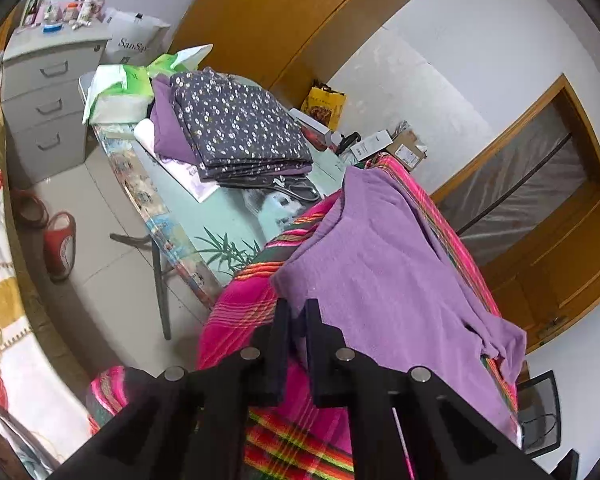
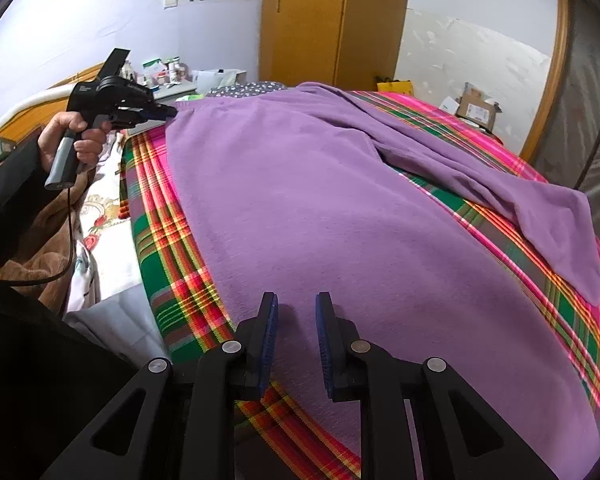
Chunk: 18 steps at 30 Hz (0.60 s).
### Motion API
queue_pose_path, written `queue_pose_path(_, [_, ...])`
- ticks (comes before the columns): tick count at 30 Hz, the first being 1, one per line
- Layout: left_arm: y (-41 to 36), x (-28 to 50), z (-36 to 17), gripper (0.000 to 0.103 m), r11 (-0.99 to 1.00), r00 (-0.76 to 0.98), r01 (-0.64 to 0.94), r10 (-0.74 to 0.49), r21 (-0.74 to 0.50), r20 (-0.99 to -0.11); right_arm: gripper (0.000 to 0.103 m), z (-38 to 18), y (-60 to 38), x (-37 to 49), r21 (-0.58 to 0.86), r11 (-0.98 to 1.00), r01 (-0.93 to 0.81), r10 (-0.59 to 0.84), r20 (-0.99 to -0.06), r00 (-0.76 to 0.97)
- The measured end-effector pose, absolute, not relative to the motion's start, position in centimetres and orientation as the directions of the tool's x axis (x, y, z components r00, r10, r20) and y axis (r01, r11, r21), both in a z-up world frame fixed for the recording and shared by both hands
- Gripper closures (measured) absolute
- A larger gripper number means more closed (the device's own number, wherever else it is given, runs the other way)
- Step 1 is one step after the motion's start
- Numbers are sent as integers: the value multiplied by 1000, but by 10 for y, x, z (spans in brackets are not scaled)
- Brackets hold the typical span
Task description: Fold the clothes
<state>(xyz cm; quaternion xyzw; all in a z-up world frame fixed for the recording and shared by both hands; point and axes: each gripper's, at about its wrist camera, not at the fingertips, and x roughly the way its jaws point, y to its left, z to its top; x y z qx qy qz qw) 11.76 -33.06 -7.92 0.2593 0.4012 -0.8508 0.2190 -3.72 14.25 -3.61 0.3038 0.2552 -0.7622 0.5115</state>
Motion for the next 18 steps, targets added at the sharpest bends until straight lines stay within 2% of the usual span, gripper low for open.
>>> queue_pose_path(7, [-336, 125, -82, 97, -596, -763, 581, -162, -554, -626, 83, -35, 147, -40, -70, -374, 925, -619, -724, -305])
queue_pose_path(15, [-344, 125, -92, 94, -574, -770, 566, -110, -592, -629, 83, -34, 162, -46, -32, -430, 902, -617, -719, -320])
queue_pose_path(18, [-340, 132, -85, 94, -582, -761, 580, -139, -570, -633, 83, -35, 176, -50, -30, -474, 880, -601, -720, -348])
